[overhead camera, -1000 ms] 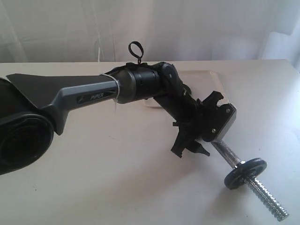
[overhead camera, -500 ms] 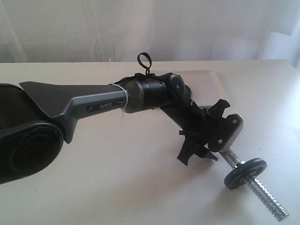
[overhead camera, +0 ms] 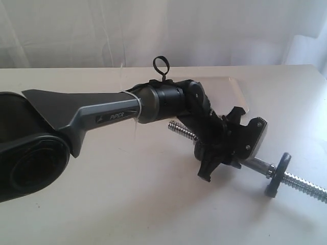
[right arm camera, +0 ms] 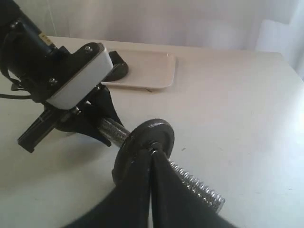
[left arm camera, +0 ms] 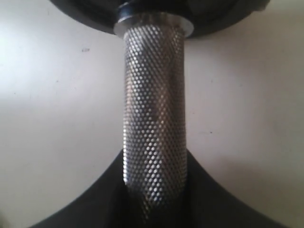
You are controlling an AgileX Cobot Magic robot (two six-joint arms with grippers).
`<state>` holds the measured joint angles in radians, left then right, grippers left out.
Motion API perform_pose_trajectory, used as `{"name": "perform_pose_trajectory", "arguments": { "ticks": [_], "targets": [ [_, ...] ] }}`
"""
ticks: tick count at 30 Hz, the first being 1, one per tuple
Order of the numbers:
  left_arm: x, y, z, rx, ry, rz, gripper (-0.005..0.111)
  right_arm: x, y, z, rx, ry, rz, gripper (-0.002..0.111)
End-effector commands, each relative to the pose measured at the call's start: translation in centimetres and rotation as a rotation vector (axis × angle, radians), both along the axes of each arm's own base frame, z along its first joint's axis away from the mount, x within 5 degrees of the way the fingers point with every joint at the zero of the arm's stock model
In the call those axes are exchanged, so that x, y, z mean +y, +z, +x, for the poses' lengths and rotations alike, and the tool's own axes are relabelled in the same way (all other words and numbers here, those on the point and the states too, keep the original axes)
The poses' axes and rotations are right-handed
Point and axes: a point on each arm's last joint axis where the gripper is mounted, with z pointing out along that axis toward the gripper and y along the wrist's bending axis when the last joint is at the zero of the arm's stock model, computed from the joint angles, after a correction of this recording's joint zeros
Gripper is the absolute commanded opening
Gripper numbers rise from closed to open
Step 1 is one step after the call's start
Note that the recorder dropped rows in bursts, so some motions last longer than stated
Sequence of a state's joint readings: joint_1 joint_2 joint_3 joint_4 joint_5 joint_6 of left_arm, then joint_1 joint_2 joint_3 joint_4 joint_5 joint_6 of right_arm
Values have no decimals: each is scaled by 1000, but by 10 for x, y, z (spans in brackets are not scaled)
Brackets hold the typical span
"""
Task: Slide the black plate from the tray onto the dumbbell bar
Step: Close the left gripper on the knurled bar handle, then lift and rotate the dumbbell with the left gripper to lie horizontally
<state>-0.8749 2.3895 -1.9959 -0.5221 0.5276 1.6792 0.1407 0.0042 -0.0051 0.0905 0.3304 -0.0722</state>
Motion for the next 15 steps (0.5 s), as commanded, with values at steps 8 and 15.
{"name": "perform_pose_trajectory", "arguments": {
  "ticks": [8, 15],
  "targets": [
    [17, 2, -8, 81, 83, 220, 0, 0, -1, 0, -9, -3, -5, 0],
    [28, 13, -7, 102, 164, 294, 0, 0, -1, 0, -9, -3, -5, 0]
  ]
}}
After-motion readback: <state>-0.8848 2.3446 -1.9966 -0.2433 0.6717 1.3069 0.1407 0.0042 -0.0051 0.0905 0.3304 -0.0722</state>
